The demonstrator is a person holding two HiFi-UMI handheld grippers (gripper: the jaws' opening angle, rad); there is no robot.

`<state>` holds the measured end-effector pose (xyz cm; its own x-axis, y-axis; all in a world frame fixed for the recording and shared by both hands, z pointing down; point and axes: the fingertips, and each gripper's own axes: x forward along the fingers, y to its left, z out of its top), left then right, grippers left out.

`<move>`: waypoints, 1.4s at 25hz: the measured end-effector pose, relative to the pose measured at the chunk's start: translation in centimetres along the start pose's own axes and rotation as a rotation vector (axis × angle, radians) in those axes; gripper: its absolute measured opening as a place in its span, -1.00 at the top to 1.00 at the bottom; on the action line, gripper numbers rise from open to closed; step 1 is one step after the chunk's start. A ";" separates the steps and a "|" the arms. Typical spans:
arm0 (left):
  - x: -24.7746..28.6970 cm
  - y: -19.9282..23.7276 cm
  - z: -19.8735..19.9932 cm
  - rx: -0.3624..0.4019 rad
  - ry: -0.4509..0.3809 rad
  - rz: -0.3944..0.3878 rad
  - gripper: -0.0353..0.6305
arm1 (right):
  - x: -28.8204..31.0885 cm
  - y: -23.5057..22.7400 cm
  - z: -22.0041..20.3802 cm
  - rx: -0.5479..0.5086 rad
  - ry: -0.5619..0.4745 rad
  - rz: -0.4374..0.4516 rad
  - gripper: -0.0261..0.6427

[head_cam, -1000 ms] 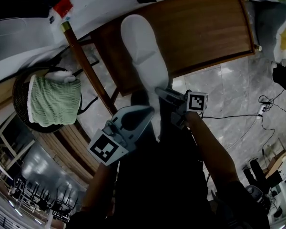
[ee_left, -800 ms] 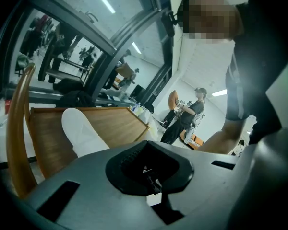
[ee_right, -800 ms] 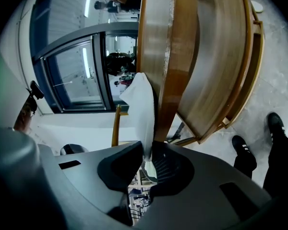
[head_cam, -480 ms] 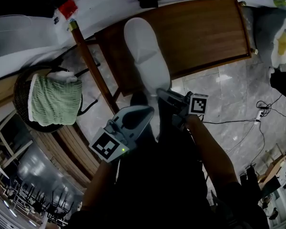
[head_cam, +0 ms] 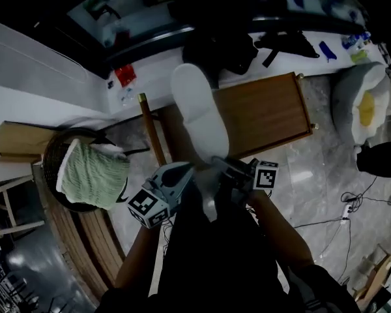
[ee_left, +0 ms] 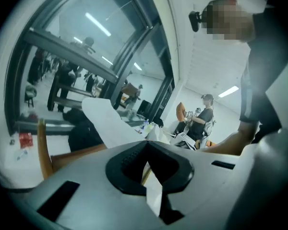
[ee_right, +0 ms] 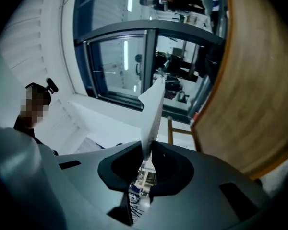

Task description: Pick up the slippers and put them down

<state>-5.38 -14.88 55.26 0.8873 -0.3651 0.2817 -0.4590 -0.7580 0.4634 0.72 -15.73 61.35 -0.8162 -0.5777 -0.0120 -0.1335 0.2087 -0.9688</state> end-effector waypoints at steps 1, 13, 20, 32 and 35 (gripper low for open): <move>-0.4 -0.3 1.7 0.029 -0.023 0.007 0.86 | 0.2 1.9 0.9 -0.038 -0.003 0.027 0.73; -3.4 -9.1 20.2 0.379 -0.297 -0.018 0.86 | 0.2 26.0 12.3 -0.546 -0.136 0.389 0.73; -5.2 -15.3 25.1 0.533 -0.387 -0.086 0.86 | -2.0 34.7 12.9 -0.771 -0.201 0.514 0.74; -7.1 -18.7 24.0 0.597 -0.425 -0.076 0.86 | -2.8 38.7 10.1 -0.859 -0.143 0.631 0.76; -7.3 -18.9 23.6 0.599 -0.429 -0.079 0.86 | -2.6 38.7 9.9 -0.852 -0.132 0.643 0.76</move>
<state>-2.11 -10.62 24.60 0.9126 -0.3830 -0.1431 -0.3987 -0.9112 -0.1041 3.23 -14.02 21.40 -0.8126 -0.2338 -0.5339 -0.0905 0.9555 -0.2807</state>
